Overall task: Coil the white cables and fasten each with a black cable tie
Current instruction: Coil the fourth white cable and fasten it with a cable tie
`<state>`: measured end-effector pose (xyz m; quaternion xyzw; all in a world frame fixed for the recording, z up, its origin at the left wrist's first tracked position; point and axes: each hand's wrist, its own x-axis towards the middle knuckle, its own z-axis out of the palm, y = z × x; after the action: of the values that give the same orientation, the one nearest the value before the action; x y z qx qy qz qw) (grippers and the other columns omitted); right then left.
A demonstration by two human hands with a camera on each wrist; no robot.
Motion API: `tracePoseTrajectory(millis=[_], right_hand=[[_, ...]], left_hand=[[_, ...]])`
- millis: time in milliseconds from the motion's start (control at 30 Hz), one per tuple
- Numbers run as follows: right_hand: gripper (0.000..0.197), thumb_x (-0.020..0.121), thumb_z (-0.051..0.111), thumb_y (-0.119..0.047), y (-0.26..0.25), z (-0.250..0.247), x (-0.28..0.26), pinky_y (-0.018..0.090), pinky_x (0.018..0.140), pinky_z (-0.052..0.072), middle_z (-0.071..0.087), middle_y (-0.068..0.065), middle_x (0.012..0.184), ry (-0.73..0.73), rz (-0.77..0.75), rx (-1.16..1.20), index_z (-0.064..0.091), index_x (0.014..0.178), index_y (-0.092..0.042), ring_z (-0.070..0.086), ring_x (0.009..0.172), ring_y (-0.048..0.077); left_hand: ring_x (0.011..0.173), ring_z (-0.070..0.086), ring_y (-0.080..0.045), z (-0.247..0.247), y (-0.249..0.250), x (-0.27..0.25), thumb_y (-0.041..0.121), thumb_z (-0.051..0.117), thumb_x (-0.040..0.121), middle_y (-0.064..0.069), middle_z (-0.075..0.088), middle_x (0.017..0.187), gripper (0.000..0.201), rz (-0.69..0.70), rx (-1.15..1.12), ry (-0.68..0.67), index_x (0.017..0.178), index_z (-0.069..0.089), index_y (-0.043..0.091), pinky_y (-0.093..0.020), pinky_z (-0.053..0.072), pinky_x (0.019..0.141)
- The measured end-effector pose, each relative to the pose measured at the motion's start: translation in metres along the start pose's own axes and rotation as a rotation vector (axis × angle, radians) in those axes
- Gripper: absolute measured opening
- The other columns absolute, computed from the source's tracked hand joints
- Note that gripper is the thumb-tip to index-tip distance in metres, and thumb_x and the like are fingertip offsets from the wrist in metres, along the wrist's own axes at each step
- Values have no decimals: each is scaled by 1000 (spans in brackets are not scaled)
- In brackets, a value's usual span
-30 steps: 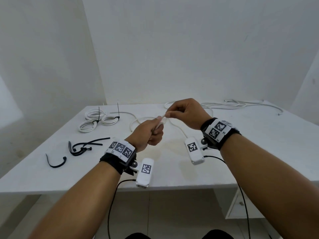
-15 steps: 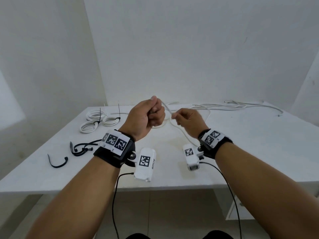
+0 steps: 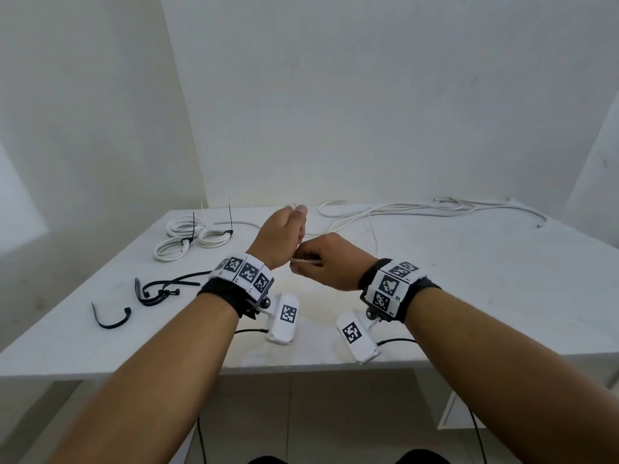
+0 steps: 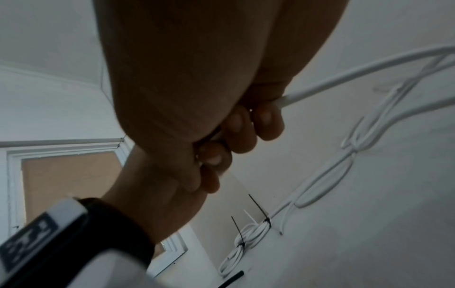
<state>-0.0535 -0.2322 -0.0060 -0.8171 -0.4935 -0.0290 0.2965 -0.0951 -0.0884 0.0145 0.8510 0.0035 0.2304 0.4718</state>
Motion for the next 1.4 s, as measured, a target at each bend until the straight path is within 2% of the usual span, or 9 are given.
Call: tracePoseTrajectory(millis=[233, 367, 533, 733, 933, 1067, 1233, 1333, 1400], right_hand=[[7, 88, 68, -21, 2, -36, -4, 11, 56, 36, 61, -16, 67, -15, -59, -89, 75, 88, -20, 53, 60, -2], [13, 80, 81, -29, 6, -59, -4, 13, 57, 43, 67, -9, 68, 65, -15, 11, 74, 78, -18, 57, 60, -1], [29, 69, 89, -33, 24, -70, 0, 19, 53, 38, 64, 6, 61, 225, 14, 175, 69, 68, -12, 47, 53, 8], [30, 89, 71, -40, 56, -53, 0, 15, 53, 35, 54, -13, 51, 311, 156, 226, 69, 67, -18, 42, 47, 2], [29, 97, 58, -40, 68, -31, 3, 16, 59, 44, 61, -7, 63, 330, 189, 279, 66, 84, -15, 53, 53, 6], [33, 102, 49, -39, 51, -7, 4, 26, 60, 46, 59, -8, 59, 199, 180, 266, 70, 82, -22, 50, 49, 8], [35, 103, 45, -36, 24, 14, 7, 23, 60, 43, 55, -8, 57, 36, 133, 187, 71, 83, -24, 47, 46, 0], [28, 103, 45, -33, 13, 18, 6, 24, 65, 45, 59, -9, 69, -64, 111, 76, 70, 98, -20, 55, 60, -1], [30, 103, 45, -32, 6, 20, 3, 29, 74, 50, 64, -4, 82, -138, 82, 3, 67, 112, -15, 60, 73, 11]], left_hand=[[54, 45, -19, -2, -5, -6, 27, 33, 99, 2, 50, 52, 43, -26, 335, -362, 59, 43, 16, -30, 35, 57], [45, 32, -18, 3, -10, -14, 35, 26, 101, -3, 42, 48, 47, -124, -19, -454, 65, 41, 8, -28, 28, 50], [46, 12, -10, 11, -11, -22, 47, 32, 100, 5, 17, 52, 48, -216, -397, -482, 61, 27, 19, -22, 11, 43], [43, 10, -8, 7, -3, -25, 38, 20, 106, 8, 18, 44, 56, -210, -644, -396, 52, 29, 24, -26, 6, 45], [46, 4, -14, 2, 12, -24, 42, 23, 104, 9, 19, 43, 56, -181, -813, -356, 51, 31, 25, -26, 8, 44], [42, 8, -11, 1, 14, -10, 43, 23, 105, 9, 20, 43, 58, -136, -924, -165, 51, 34, 24, -26, 7, 43], [39, 18, -12, 4, 6, 1, 44, 28, 106, 5, 20, 48, 50, -170, -891, 95, 63, 30, 19, -24, 20, 41], [40, 25, -13, 7, -1, 3, 40, 29, 106, 5, 28, 48, 45, -176, -808, 162, 68, 33, 18, -26, 24, 45], [44, 28, -13, 6, -7, 4, 36, 28, 106, 5, 30, 49, 42, -136, -622, 191, 69, 34, 18, -26, 25, 48]])
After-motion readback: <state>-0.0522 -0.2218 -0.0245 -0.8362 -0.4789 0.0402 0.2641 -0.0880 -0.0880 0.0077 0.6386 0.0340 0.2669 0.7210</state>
